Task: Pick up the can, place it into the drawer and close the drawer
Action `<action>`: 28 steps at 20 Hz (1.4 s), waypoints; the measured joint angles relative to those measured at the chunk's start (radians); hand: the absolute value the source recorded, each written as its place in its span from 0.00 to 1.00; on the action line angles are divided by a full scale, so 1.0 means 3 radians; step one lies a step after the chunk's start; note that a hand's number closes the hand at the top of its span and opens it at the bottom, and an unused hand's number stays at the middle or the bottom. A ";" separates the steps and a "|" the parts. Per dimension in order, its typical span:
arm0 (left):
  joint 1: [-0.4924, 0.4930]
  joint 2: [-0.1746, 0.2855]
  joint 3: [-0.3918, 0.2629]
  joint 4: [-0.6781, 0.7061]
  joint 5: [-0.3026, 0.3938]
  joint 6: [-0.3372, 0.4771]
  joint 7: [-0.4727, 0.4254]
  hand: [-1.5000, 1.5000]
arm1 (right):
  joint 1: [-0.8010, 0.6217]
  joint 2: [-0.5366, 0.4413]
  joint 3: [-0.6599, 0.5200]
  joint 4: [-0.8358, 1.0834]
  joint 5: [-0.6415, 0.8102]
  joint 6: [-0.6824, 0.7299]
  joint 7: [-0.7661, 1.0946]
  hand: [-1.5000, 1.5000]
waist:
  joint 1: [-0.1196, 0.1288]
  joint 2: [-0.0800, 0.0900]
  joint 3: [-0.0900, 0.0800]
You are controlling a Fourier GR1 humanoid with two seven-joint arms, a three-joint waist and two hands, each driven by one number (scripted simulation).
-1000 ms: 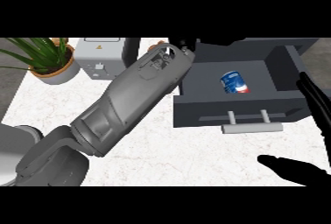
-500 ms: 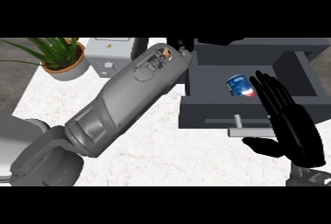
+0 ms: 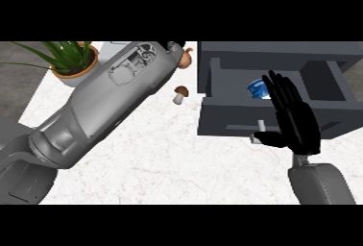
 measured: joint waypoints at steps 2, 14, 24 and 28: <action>0.0124 0.0097 -0.0016 -0.0183 -0.0039 0.0002 0.0061 0.00 | -0.0120 0.0003 -0.0052 0.0198 0.0024 -0.0098 -0.0048 0.00 | 0.0012 -0.0012 -0.0013; 0.0502 0.0684 -0.0009 -0.0934 -0.0160 -0.0121 0.0456 0.00 | -0.0933 -0.0007 -0.0352 0.1526 0.0421 -0.0897 -0.0121 0.00 | 0.0089 -0.0018 -0.0041; 0.0896 0.0938 0.0016 -0.1421 -0.0238 -0.0160 0.0608 0.00 | -0.1718 -0.0050 -0.0675 0.2653 0.0480 -0.1434 -0.0154 0.00 | 0.0113 0.0037 -0.0008; 0.1053 0.0997 0.0005 -0.1618 -0.0291 -0.0150 0.0636 0.00 | -0.2027 -0.0075 -0.0785 0.3091 0.0493 -0.1608 -0.0157 0.00 | 0.0145 0.0064 0.0008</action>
